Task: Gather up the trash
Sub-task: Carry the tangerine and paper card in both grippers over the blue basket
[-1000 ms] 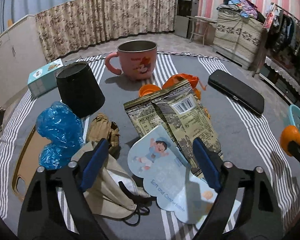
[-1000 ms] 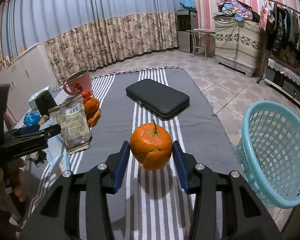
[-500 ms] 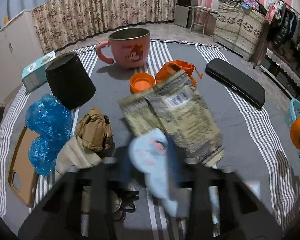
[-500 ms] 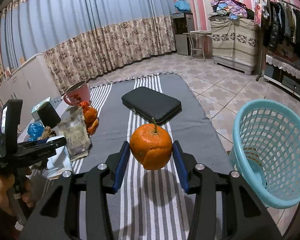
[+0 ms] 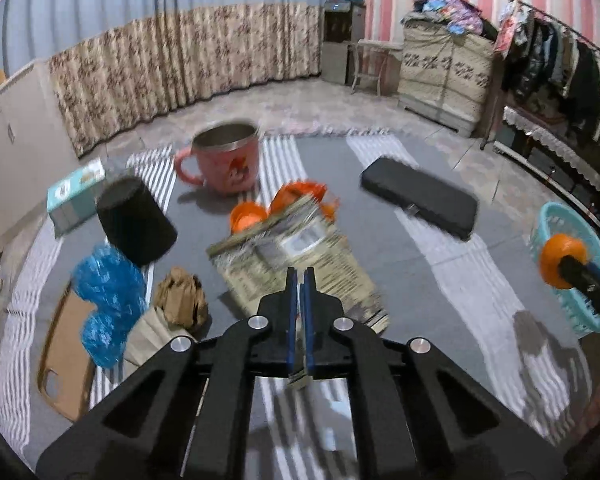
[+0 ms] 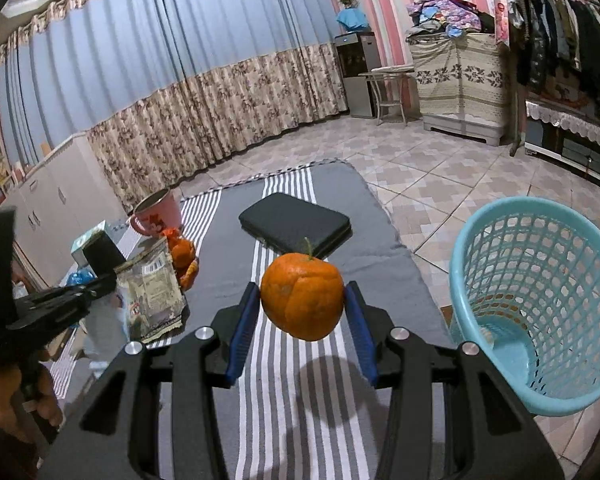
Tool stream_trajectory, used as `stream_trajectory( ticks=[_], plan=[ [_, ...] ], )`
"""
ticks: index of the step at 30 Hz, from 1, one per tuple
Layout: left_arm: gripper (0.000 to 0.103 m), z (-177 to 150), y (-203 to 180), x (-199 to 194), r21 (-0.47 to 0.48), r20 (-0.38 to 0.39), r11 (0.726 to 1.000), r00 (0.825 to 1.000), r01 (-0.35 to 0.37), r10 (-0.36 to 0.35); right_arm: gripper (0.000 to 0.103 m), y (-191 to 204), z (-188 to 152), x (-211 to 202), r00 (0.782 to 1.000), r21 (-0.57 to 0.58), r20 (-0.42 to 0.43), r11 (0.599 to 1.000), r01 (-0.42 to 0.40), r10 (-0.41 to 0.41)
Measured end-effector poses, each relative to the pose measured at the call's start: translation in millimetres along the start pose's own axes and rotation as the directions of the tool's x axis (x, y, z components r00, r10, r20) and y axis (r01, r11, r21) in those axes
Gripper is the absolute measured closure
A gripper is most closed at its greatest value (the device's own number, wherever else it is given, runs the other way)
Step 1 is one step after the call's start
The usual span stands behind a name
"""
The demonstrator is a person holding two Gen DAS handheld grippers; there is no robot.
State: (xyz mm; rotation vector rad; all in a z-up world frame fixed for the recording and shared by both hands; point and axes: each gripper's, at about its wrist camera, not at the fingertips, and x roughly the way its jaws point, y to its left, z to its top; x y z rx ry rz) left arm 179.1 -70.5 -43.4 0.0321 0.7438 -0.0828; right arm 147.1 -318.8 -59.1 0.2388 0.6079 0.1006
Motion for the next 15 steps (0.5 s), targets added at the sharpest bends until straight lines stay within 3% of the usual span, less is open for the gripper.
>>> stream_trajectory(
  ticks=[7, 12, 15],
  plan=[
    [0.102, 37.5, -35.7, -39.3, 0.044, 0.118, 0.997, 0.991, 0.060, -0.064, 0.059, -15.7, 15.9, -23.2, 0.997, 0.014, 0.062, 0.999, 0.039, -0.039],
    [0.102, 67.9, -79.1, -55.6, 0.097, 0.194, 0.987, 0.971, 0.126, -0.143, 0.059, -45.5, 32.3, -45.5, 0.985, -0.015, 0.106, 0.990, 0.137, -0.135],
    [0.102, 83.0, -111.1, -62.5, 0.119, 0.231, 0.976, 0.951, 0.182, -0.206, 0.073, -72.2, 38.4, -52.4, 0.979, -0.020, 0.092, 0.982, 0.186, -0.183]
  ],
)
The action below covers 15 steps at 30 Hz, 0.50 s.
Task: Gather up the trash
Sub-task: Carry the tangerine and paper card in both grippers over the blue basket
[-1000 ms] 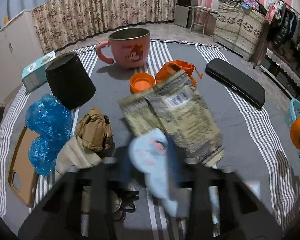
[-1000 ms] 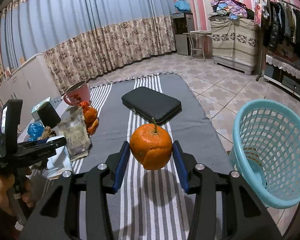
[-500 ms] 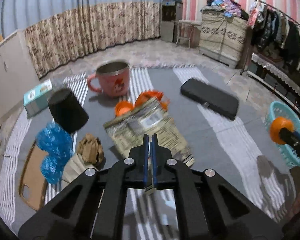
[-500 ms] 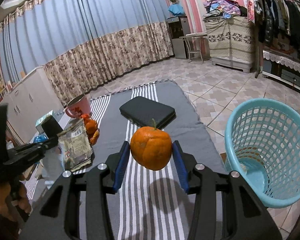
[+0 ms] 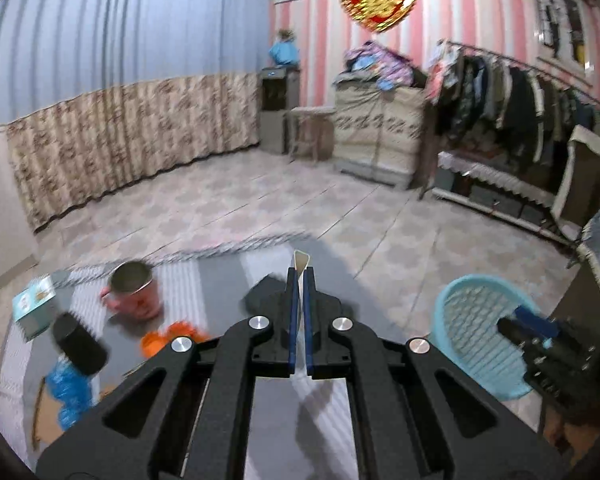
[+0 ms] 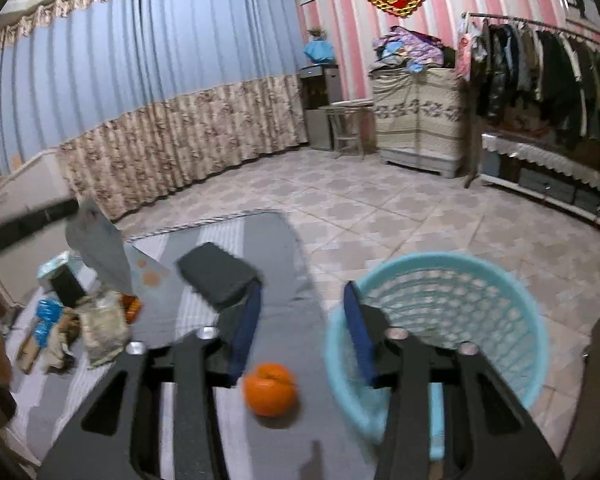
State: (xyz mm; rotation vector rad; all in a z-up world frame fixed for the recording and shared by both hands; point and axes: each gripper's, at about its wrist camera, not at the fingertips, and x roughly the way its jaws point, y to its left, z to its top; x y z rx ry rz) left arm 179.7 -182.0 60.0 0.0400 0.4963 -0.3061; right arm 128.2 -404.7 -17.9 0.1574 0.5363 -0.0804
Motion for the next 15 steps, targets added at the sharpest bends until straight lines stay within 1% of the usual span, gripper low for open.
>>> stream_trajectory(
  ticks=[3, 5, 7, 8, 10, 11, 12, 15],
  plan=[
    [0.102, 7.0, -18.4, 3.8, 0.001, 0.020, 1.000, 0.999, 0.031, -0.031, 0.074, -26.9, -1.0, 1.6, 0.999, 0.011, -0.031, 1.000, 0.028, -0.028],
    [0.102, 7.4, -25.1, 6.0, -0.011, 0.016, 0.998, 0.998, 0.054, -0.054, 0.074, -35.6, -4.5, 7.4, 0.997, 0.012, -0.071, 1.000, 0.024, -0.023],
    [0.102, 4.2, -26.2, 6.7, -0.006, 0.011, 0.998, 0.998, 0.055, -0.055, 0.072, -36.6, -11.3, 10.7, 0.996, 0.020, -0.093, 1.000, 0.004, -0.002],
    [0.102, 1.3, -25.0, 6.4, -0.005, 0.007, 0.999, 0.998, 0.054, -0.054, 0.069, -35.8, -12.7, 13.3, 0.995, 0.025, -0.101, 1.000, -0.006, 0.008],
    [0.102, -6.1, -19.0, 3.8, -0.008, 0.000, 0.999, 0.999, 0.046, -0.046, 0.034, -27.3, -18.9, 15.8, 0.995, 0.035, -0.100, 0.999, -0.022, 0.026],
    [0.102, -8.5, -16.3, 1.0, -0.009, -0.002, 0.999, 0.999, 0.042, -0.042, 0.030, -22.0, -21.8, 15.3, 0.995, 0.034, -0.092, 0.999, -0.028, 0.031],
    [0.102, -13.2, -8.1, -2.8, -0.015, -0.006, 0.999, 0.999, 0.035, -0.035, 0.030, -14.4, -25.0, 16.1, 0.995, 0.025, -0.090, 0.999, -0.036, 0.038],
    [0.102, -26.5, 15.7, -14.1, -0.039, -0.025, 0.999, 1.000, 0.018, -0.019, 0.030, 13.7, -38.2, 24.7, 0.989, -0.012, -0.129, 0.997, -0.070, 0.068]
  ],
)
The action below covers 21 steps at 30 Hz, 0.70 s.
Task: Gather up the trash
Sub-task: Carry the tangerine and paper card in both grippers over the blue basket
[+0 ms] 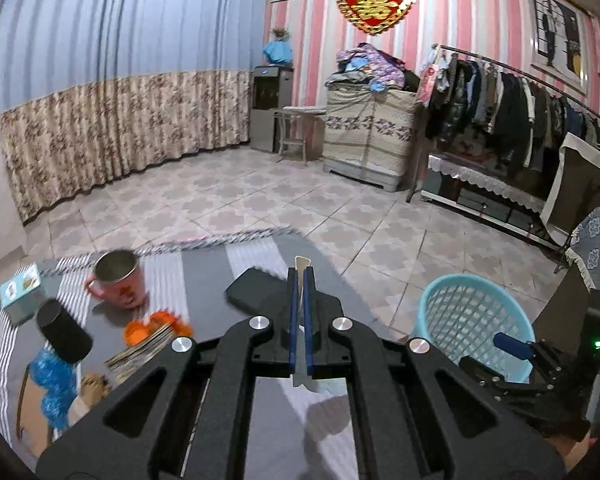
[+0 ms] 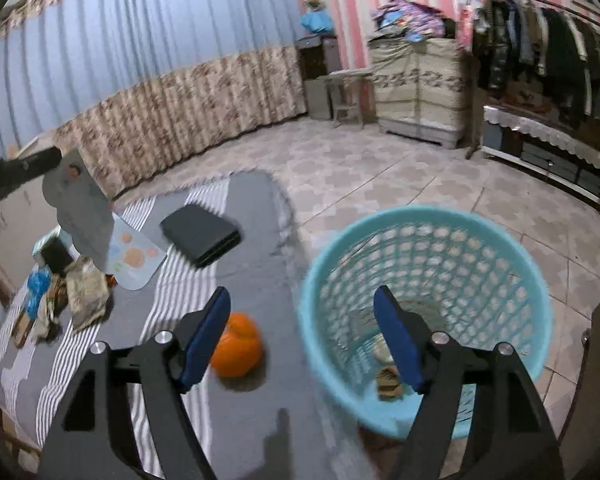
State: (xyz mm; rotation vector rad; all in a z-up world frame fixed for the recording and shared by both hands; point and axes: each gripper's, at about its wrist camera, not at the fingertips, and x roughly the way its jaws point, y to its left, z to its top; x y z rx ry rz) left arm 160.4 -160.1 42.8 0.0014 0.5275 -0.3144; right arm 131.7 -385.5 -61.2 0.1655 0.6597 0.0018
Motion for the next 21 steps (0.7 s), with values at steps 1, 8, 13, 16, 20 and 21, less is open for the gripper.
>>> stream_trajectory(
  ticks=[1, 8, 13, 16, 20, 21],
  plan=[
    [0.102, -4.1, 7.1, -3.4, -0.005, -0.004, 1.000, 1.000, -0.006, 0.006, 0.030, 9.6, -4.4, 4.4, 1.000, -0.017, -0.012, 1.000, -0.006, 0.006],
    [0.102, -34.5, 63.2, -24.7, -0.044, -0.035, 0.997, 0.998, -0.059, 0.058, 0.030, 52.4, -25.4, 34.1, 0.995, -0.128, -0.085, 0.991, 0.042, -0.053],
    [0.102, -48.2, 82.9, -25.5, -0.071, -0.054, 0.995, 0.996, -0.069, 0.065, 0.053, 52.4, -27.7, 44.6, 0.988, -0.139, -0.131, 0.988, 0.064, -0.083],
    [0.102, -49.3, 87.9, -26.0, -0.079, -0.053, 0.994, 0.996, -0.069, 0.064, 0.061, 45.7, -24.8, 41.2, 0.990, -0.131, -0.122, 0.990, 0.057, -0.073],
    [0.102, -44.3, 79.6, -25.8, -0.071, -0.040, 0.996, 0.998, -0.059, 0.057, 0.066, 42.2, -21.7, 30.2, 0.994, -0.125, -0.093, 0.991, 0.045, -0.057],
    [0.102, -40.8, 75.4, -25.5, -0.064, -0.032, 0.997, 0.998, -0.053, 0.051, 0.066, 40.0, -19.2, 24.1, 0.996, -0.117, -0.074, 0.992, 0.043, -0.052]
  ],
)
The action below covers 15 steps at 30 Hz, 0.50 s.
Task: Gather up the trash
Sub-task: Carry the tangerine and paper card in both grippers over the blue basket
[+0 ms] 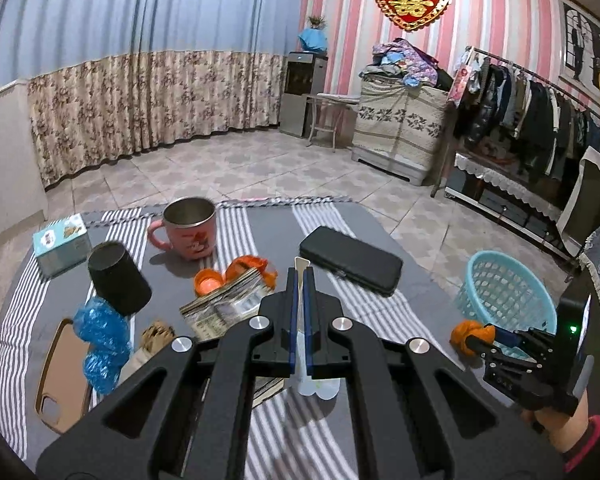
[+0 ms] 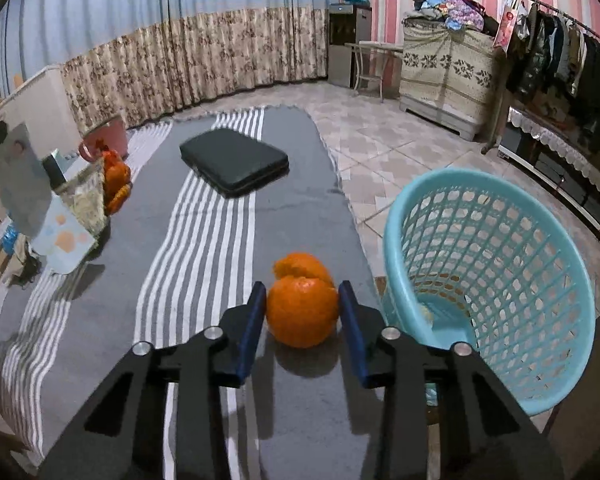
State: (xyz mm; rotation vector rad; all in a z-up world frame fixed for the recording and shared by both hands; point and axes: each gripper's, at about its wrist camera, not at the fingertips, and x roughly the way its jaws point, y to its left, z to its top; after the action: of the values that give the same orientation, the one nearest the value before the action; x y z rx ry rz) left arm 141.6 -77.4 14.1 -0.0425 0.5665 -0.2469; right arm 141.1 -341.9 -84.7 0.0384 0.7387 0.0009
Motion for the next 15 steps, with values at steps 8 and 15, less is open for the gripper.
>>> stream_trajectory(
  ticks=[8, 15],
  plan=[
    [0.102, 33.6, -60.7, 1.1, 0.070, 0.055, 0.994, 0.994, 0.086, -0.090, 0.067, -46.5, 27.8, -58.5, 0.989, 0.056, 0.136, 0.998, 0.042, -0.049],
    [0.102, 47.2, -153.8, 24.3, 0.131, 0.059, 0.961, 0.966, 0.244, -0.254, 0.067, -118.1, 22.2, -79.3, 0.975, 0.130, 0.133, 0.978, 0.161, -0.178]
  ],
)
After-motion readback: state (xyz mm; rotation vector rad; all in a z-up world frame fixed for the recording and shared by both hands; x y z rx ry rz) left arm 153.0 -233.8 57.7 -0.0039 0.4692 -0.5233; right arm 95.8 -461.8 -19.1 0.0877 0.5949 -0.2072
